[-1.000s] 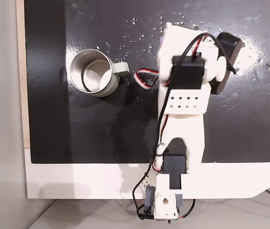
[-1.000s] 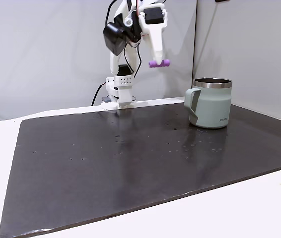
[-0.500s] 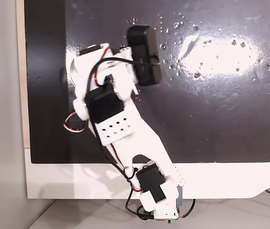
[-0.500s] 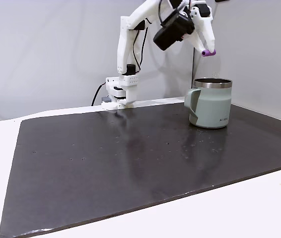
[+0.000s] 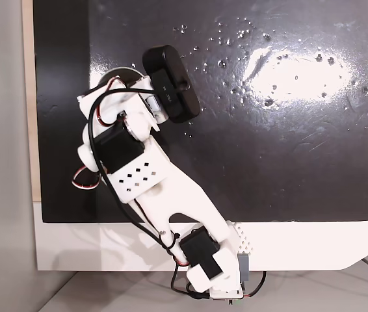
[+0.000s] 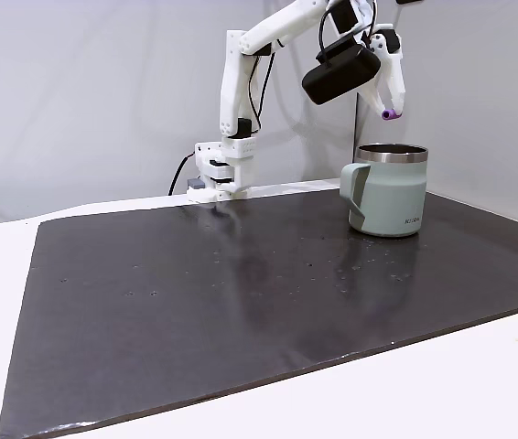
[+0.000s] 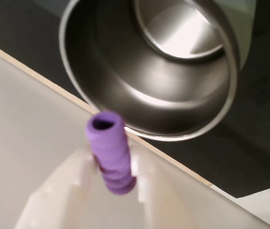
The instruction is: Grasp a pengrip and put it in the cup.
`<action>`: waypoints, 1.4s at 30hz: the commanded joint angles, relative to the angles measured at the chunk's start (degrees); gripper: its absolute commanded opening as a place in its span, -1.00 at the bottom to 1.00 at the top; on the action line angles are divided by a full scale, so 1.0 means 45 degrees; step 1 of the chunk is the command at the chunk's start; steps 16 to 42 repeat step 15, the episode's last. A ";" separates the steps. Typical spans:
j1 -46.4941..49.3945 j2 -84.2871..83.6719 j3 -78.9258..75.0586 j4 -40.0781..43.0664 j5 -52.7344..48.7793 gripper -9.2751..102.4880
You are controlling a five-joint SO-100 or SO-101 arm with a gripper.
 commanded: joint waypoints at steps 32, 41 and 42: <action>-0.0391 0.0156 -0.0352 -0.0215 -0.0645 -0.40; -0.0391 0.0156 -0.0352 -0.0215 -0.0645 -0.40; -0.0391 0.0156 -0.0352 -0.0215 -0.0645 -0.40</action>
